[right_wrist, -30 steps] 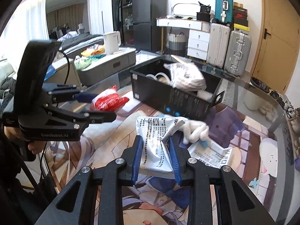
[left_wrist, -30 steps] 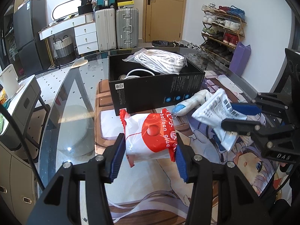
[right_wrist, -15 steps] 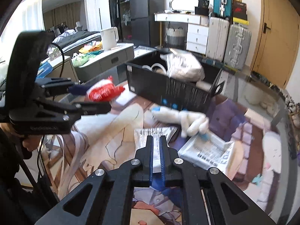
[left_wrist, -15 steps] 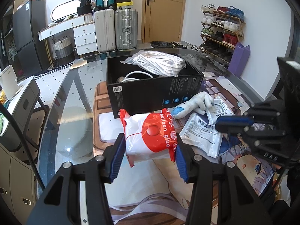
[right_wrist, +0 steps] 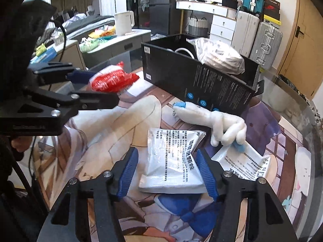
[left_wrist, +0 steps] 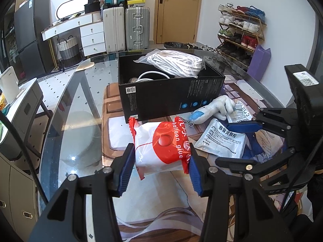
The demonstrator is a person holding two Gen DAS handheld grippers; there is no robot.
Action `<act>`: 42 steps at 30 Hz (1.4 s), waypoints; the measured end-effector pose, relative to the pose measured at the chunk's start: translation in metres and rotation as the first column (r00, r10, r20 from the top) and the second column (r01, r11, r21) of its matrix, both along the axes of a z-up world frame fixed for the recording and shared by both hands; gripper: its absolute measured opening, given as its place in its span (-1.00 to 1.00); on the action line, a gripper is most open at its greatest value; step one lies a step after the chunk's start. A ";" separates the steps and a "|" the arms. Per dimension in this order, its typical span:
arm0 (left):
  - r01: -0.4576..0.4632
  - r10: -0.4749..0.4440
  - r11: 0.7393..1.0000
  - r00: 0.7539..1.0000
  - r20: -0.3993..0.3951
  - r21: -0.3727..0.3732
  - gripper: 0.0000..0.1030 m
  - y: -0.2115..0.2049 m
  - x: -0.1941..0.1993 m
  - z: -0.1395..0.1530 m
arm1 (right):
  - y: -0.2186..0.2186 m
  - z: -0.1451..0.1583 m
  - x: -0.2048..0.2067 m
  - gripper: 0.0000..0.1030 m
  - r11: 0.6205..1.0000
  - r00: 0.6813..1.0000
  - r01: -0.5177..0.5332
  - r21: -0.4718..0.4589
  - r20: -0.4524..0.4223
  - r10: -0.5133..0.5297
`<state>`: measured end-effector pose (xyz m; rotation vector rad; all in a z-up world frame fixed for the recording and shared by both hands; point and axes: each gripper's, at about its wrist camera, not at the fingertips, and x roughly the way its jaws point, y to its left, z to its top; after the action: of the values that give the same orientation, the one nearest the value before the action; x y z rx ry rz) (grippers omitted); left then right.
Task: Organize soft objects
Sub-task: 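Lift the glue bag and white packet with both grippers toward the black box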
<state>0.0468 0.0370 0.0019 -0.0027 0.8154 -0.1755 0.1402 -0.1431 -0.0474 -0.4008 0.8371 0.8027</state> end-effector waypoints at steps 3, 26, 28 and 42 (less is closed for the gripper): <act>0.000 0.000 1.000 1.000 0.001 0.000 -0.06 0.001 0.000 0.000 | 0.004 -0.006 0.002 0.10 1.000 1.000 0.000 -0.010 -0.012 0.000; 0.004 -0.004 1.000 1.000 0.025 0.007 -0.06 -0.004 -0.001 0.012 | -0.017 0.019 -0.015 -0.39 0.995 0.999 -0.001 0.099 0.037 -0.002; 0.003 -0.004 1.000 1.000 0.031 0.008 -0.06 -0.004 -0.001 0.013 | -0.020 0.025 -0.016 -0.39 0.994 0.999 0.004 0.112 0.049 -0.010; -0.008 0.007 1.000 0.997 0.082 0.006 -0.06 -0.005 0.003 0.031 | -0.040 0.068 -0.015 -0.39 0.976 0.989 0.047 0.213 0.130 -0.076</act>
<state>0.0494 0.0320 0.0331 0.0074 0.7342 -0.1646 0.1254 -0.1831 0.0207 -0.2388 0.6263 0.7878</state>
